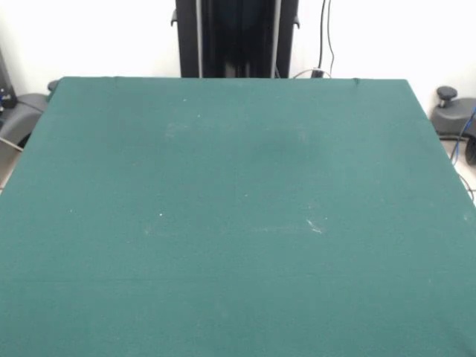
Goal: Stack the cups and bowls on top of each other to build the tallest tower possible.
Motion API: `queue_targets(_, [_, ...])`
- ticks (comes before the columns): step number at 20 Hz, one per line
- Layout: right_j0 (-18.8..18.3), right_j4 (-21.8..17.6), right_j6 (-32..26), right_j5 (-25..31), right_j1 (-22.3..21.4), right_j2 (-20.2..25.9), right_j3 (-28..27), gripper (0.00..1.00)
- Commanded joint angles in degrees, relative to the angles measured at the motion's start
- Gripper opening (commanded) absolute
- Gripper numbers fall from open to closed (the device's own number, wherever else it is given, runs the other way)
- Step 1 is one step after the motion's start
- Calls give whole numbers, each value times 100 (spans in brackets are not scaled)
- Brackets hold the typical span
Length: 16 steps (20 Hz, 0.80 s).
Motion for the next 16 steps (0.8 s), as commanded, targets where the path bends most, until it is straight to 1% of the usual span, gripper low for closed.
queue_targets(1, [598,-609,1095,-2102,1797,235,470,100])
queue_targets(2, [653,-675,1061,-2264,1962,193,418,100])
queue_targets(3, [763,-873,979,-2595,2271,48,263,100])
queue_targets(5, [761,-1105,791,-2926,2735,-114,18,100])
queue_targets(7, [785,-1167,757,-3212,3093,-310,-180,100])
queue_targets(10, [966,-1065,805,-3473,3361,-580,-336,100])
queue_targets(11, [1099,-971,836,-3593,3451,-709,-413,100])
queue_targets(12, [1149,-916,834,-3622,3505,-756,-458,100])
queue_targets(13, [1188,-874,850,-3631,3463,-796,-417,100])
queue_targets(16, [1111,-892,800,-3551,3321,-732,-336,100])
